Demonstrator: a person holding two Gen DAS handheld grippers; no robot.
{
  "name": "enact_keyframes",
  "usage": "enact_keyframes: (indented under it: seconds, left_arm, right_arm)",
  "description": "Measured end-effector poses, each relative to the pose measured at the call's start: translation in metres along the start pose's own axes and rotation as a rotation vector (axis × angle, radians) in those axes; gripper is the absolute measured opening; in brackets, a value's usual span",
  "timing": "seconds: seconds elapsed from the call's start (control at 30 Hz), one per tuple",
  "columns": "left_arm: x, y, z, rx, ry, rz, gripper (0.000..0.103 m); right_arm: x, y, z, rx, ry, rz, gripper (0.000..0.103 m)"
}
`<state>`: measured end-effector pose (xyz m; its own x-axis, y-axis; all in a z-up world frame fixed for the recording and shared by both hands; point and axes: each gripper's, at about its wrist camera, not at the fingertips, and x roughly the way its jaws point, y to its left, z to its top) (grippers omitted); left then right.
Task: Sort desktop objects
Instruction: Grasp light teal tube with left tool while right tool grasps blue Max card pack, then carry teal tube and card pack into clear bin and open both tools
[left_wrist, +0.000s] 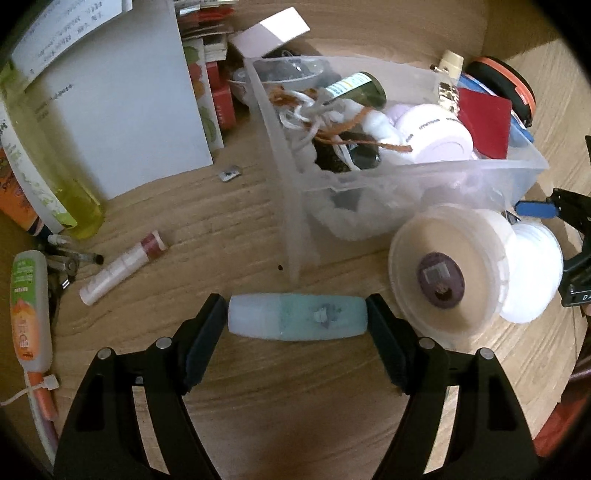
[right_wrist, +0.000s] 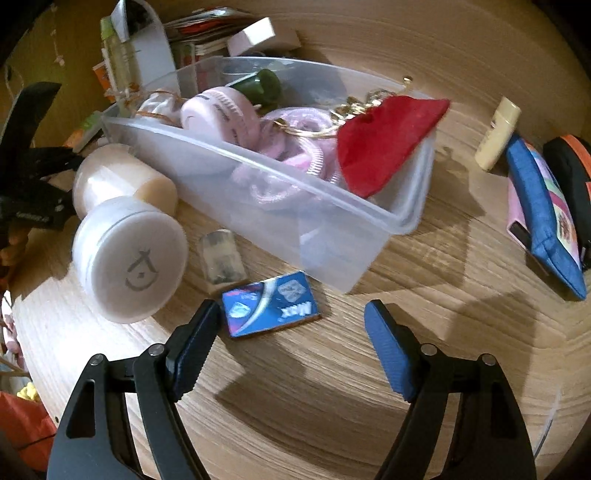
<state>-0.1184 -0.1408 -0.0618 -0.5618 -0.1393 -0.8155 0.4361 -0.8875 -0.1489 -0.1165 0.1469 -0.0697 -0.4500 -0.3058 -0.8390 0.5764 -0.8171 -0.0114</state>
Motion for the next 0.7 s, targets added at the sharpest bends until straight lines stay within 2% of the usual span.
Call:
enact_keyframes:
  seconds: [0.03,0.1,0.13,0.33,0.7]
  left_arm:
    - [0.000,0.000,0.000,0.003,-0.005,0.001,0.073]
    - [-0.002,-0.002,-0.002,0.005,-0.009,0.016,0.073]
    - [-0.003,-0.003,-0.003,0.005,-0.012,0.023,0.073]
    - [-0.020,-0.005,-0.011,-0.020,-0.052,0.043,0.073]
    - [-0.072,0.001,-0.002,-0.126,-0.205,0.022,0.073]
  right_arm:
    - [0.000,0.001,0.001,-0.007,-0.003,0.005,0.065]
    - [-0.001,0.007,0.001,-0.021,-0.007,0.015,0.051]
    - [-0.003,0.010,0.001,-0.026,-0.008,0.018,0.048]
    - [-0.008,0.002,0.001,-0.006,-0.026,0.034,0.048]
    - [-0.072,-0.018,0.000,0.106,-0.215,0.017,0.048]
